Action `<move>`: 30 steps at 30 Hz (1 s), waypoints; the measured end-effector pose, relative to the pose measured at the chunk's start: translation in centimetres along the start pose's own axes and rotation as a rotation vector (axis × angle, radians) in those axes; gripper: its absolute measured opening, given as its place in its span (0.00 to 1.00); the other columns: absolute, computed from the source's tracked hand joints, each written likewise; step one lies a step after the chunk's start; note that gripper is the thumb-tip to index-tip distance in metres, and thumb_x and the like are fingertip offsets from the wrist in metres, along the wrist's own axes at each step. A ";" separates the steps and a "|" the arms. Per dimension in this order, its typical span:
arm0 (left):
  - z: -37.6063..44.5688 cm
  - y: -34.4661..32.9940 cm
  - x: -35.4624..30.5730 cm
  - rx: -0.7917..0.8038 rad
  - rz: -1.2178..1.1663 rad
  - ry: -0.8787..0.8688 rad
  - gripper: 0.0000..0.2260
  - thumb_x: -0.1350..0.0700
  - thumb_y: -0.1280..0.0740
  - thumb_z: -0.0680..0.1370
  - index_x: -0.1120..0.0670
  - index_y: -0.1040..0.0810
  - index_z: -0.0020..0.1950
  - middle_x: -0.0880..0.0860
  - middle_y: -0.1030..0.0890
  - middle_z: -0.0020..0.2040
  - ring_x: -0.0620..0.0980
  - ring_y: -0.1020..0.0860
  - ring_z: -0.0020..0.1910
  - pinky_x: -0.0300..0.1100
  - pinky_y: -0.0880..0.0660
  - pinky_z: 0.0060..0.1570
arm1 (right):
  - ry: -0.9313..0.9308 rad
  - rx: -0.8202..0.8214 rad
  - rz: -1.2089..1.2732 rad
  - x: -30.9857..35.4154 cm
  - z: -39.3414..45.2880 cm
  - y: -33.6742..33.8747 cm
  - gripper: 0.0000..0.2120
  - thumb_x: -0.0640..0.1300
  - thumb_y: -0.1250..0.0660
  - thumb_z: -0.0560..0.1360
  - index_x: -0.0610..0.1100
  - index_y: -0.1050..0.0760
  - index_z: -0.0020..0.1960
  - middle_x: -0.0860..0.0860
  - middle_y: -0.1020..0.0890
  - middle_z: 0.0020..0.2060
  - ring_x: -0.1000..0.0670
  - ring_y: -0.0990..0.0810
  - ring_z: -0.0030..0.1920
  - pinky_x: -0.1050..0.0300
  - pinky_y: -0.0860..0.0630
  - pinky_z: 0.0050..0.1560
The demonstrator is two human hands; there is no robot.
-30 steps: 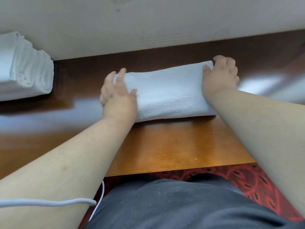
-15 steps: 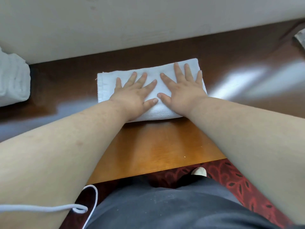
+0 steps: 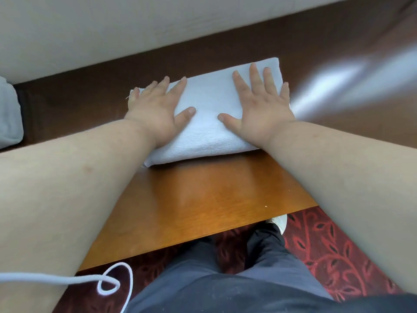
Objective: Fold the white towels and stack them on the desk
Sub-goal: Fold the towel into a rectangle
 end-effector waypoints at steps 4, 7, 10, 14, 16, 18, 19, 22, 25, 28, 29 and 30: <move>-0.5 0.1 -0.5 0.004 0.034 0.042 0.33 0.31 0.58 0.76 0.41 0.57 0.79 0.55 0.52 0.81 0.58 0.52 0.79 0.63 0.54 0.74 | -0.009 0.056 0.007 -0.4 -0.1 -0.5 0.47 0.78 0.56 0.68 0.57 0.63 0.80 0.49 0.60 0.81 0.42 0.62 0.80 0.30 0.56 0.75; -2.9 1.9 -3.5 -0.210 0.025 -0.081 0.28 0.38 0.53 0.81 0.43 0.53 0.79 0.55 0.51 0.81 0.57 0.53 0.79 0.60 0.54 0.75 | -0.003 0.101 0.052 -0.3 0.0 -0.4 0.49 0.80 0.54 0.66 0.59 0.62 0.80 0.52 0.60 0.81 0.45 0.63 0.80 0.33 0.56 0.76; -5.4 0.3 -3.3 -0.171 -0.017 -0.098 0.28 0.37 0.58 0.79 0.42 0.50 0.79 0.52 0.49 0.81 0.55 0.51 0.79 0.60 0.52 0.75 | -0.054 0.043 0.116 -1.7 -1.0 0.2 0.50 0.82 0.54 0.65 0.60 0.58 0.80 0.52 0.58 0.81 0.48 0.61 0.80 0.36 0.53 0.77; -6.4 -2.3 0.2 -0.074 -0.109 0.046 0.32 0.32 0.60 0.76 0.40 0.53 0.79 0.49 0.55 0.81 0.51 0.57 0.79 0.60 0.53 0.75 | -0.196 0.018 0.181 -4.1 -4.1 -0.9 0.47 0.81 0.54 0.67 0.59 0.56 0.80 0.52 0.57 0.81 0.45 0.59 0.80 0.36 0.50 0.76; -6.2 -2.1 0.8 -0.085 -0.238 0.092 0.31 0.33 0.57 0.78 0.40 0.54 0.79 0.50 0.57 0.81 0.51 0.58 0.79 0.57 0.54 0.75 | -0.215 0.059 0.244 -4.3 -4.2 -0.9 0.45 0.79 0.52 0.68 0.60 0.56 0.80 0.53 0.59 0.81 0.43 0.56 0.80 0.40 0.48 0.77; -6.8 -1.7 3.7 -0.197 -0.550 0.415 0.31 0.36 0.48 0.79 0.42 0.53 0.80 0.51 0.53 0.81 0.53 0.53 0.79 0.53 0.51 0.75 | -0.310 0.031 0.491 -5.2 -4.0 -0.2 0.41 0.74 0.47 0.73 0.59 0.53 0.80 0.52 0.57 0.81 0.44 0.46 0.79 0.50 0.44 0.74; -7.8 -2.4 5.5 -0.245 -0.742 0.636 0.33 0.36 0.43 0.78 0.44 0.51 0.80 0.53 0.48 0.80 0.56 0.47 0.78 0.53 0.46 0.75 | -0.391 -0.032 0.659 -6.2 -4.0 0.1 0.38 0.70 0.44 0.75 0.57 0.50 0.80 0.51 0.51 0.81 0.45 0.40 0.77 0.54 0.42 0.71; -9.9 -4.7 6.4 -0.144 -1.030 0.961 0.40 0.32 0.36 0.72 0.52 0.42 0.77 0.55 0.32 0.72 0.62 0.29 0.66 0.57 0.29 0.64 | -0.648 -0.149 0.974 -8.8 -5.1 0.1 0.34 0.61 0.40 0.78 0.52 0.45 0.79 0.51 0.30 0.71 0.45 0.27 0.66 0.56 0.34 0.63; -10.4 -5.1 6.0 0.000 -1.128 0.982 0.38 0.31 0.34 0.69 0.56 0.30 0.69 0.55 0.23 0.59 0.63 0.22 0.52 0.51 0.23 0.51 | -0.728 0.019 0.989 -9.0 -5.7 -0.6 0.34 0.55 0.33 0.73 0.48 0.38 0.75 0.50 0.23 0.60 0.44 0.21 0.56 0.48 0.24 0.61; -10.8 -6.1 5.0 0.172 -1.361 0.951 0.27 0.38 0.29 0.71 0.53 0.25 0.64 0.54 0.20 0.57 0.61 0.20 0.52 0.48 0.24 0.43 | -0.783 0.224 1.201 -8.7 -6.7 -1.8 0.20 0.49 0.27 0.71 0.42 0.24 0.60 0.47 0.14 0.49 0.43 0.14 0.46 0.43 0.19 0.55; -11.4 -6.5 4.6 0.239 -1.381 0.965 0.24 0.39 0.28 0.71 0.51 0.24 0.61 0.53 0.19 0.56 0.59 0.20 0.51 0.47 0.24 0.43 | -0.806 0.283 1.240 -8.7 -7.2 -2.1 0.17 0.49 0.27 0.71 0.42 0.22 0.56 0.48 0.13 0.44 0.45 0.13 0.44 0.44 0.18 0.54; -12.0 -7.0 4.2 0.290 -1.380 0.976 0.21 0.40 0.28 0.71 0.50 0.24 0.58 0.51 0.18 0.53 0.57 0.19 0.50 0.45 0.24 0.41 | -0.812 0.326 1.271 -8.7 -7.7 -2.3 0.15 0.48 0.27 0.71 0.42 0.21 0.55 0.48 0.13 0.42 0.46 0.13 0.42 0.46 0.18 0.53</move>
Point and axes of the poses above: each hand's wrist, its own z-axis towards the middle knuckle, its own y-axis out of the back of the hand, x = y × z, the point moved 9 cm from there along z, towards the middle knuckle
